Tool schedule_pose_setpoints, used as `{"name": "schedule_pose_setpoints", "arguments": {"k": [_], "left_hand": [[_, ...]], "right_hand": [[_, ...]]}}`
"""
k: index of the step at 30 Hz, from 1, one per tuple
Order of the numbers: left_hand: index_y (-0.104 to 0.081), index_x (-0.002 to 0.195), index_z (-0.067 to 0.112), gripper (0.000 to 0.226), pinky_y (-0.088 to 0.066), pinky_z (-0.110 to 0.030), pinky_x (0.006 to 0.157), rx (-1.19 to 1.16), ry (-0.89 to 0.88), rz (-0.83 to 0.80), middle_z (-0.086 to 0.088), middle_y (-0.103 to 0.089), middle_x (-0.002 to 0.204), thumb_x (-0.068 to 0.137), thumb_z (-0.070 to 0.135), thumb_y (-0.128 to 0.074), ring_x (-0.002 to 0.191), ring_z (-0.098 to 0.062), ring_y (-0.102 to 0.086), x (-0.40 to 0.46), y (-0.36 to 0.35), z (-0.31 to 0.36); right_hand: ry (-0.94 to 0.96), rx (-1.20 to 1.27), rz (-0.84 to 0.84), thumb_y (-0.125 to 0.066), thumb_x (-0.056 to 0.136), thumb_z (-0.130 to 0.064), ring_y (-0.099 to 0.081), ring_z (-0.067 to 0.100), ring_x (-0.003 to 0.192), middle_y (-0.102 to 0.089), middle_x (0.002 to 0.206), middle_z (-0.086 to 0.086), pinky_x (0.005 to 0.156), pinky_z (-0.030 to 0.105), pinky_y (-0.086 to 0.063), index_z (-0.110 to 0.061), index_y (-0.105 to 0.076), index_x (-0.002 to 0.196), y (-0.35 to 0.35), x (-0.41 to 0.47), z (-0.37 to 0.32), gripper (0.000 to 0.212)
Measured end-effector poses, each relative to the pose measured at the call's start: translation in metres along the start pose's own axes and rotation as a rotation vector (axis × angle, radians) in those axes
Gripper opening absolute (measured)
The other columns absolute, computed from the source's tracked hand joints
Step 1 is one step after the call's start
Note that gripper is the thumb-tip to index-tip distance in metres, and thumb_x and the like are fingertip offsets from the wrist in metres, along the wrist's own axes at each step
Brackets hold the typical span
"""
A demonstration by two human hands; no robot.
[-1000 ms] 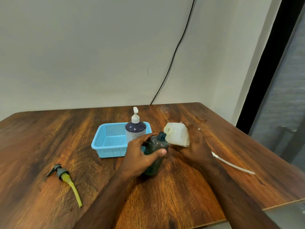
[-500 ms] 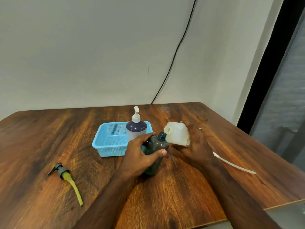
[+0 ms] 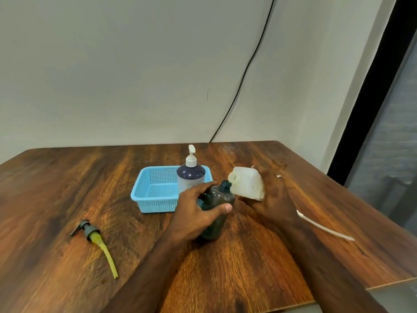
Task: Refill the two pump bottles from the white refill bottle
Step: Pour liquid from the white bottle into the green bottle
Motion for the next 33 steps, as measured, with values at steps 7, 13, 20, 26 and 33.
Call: {"name": "schedule_pose_setpoints", "arguments": {"k": [7,13,20,26,33], "left_hand": [[-0.063,0.126,0.030,0.060,-0.040,-0.001,0.078,-0.009,-0.012,-0.002,0.025,-0.063,0.110,0.071,0.043,-0.084,0.105,0.018,-0.052,-0.001,0.001,0.003],[-0.063,0.127,0.028,0.061,-0.039,-0.005,0.082,-0.015,-0.011,-0.003,0.021,-0.064,0.113,0.071,0.044,-0.084,0.106,0.013,-0.053,-0.001,0.001,0.002],[-0.061,0.130,0.028,0.064,-0.038,-0.009,0.085,-0.026,0.002,-0.020,0.018,-0.063,0.117,0.072,0.045,-0.084,0.108,0.008,-0.052,0.000,0.001,0.002],[-0.062,0.129,0.028,0.063,-0.037,-0.009,0.085,-0.051,0.005,-0.017,0.021,-0.062,0.115,0.072,0.043,-0.084,0.109,0.009,-0.052,-0.001,0.001,0.002],[-0.063,0.127,0.029,0.060,-0.038,-0.010,0.084,-0.069,-0.003,-0.006,0.020,-0.064,0.117,0.072,0.041,-0.085,0.110,0.009,-0.053,-0.001,0.002,0.002]], "right_hand": [[0.073,-0.008,0.007,-0.080,0.070,-0.050,-0.039,0.010,0.107,-0.056,0.130,0.007,0.089,0.033,-0.040,-0.024,-0.043,0.139,0.009,0.002,-0.010,0.082],[0.063,0.001,-0.010,-0.074,0.069,-0.053,-0.038,0.010,0.107,-0.056,0.130,0.008,0.090,0.032,-0.038,-0.022,-0.044,0.139,0.013,0.002,-0.016,0.082],[0.050,-0.001,-0.025,-0.076,0.069,-0.058,-0.039,0.009,0.108,-0.053,0.132,0.004,0.086,0.026,-0.038,-0.025,-0.043,0.141,0.017,0.002,-0.015,0.086],[0.064,-0.014,-0.045,-0.067,0.065,-0.075,-0.046,0.019,0.113,-0.054,0.134,0.001,0.088,0.033,-0.044,-0.037,-0.036,0.138,0.018,0.006,-0.012,0.088],[0.125,-0.016,-0.021,-0.069,0.067,-0.072,-0.042,0.015,0.113,-0.056,0.132,0.002,0.098,0.051,-0.048,-0.040,-0.035,0.134,0.021,0.012,-0.015,0.082]]}}
Point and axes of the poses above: each hand's wrist, its own x-axis towards the middle knuckle, its own y-axis out of the back of the hand, z = x × y, the point moved 3 cm from there along x, towards the middle knuckle
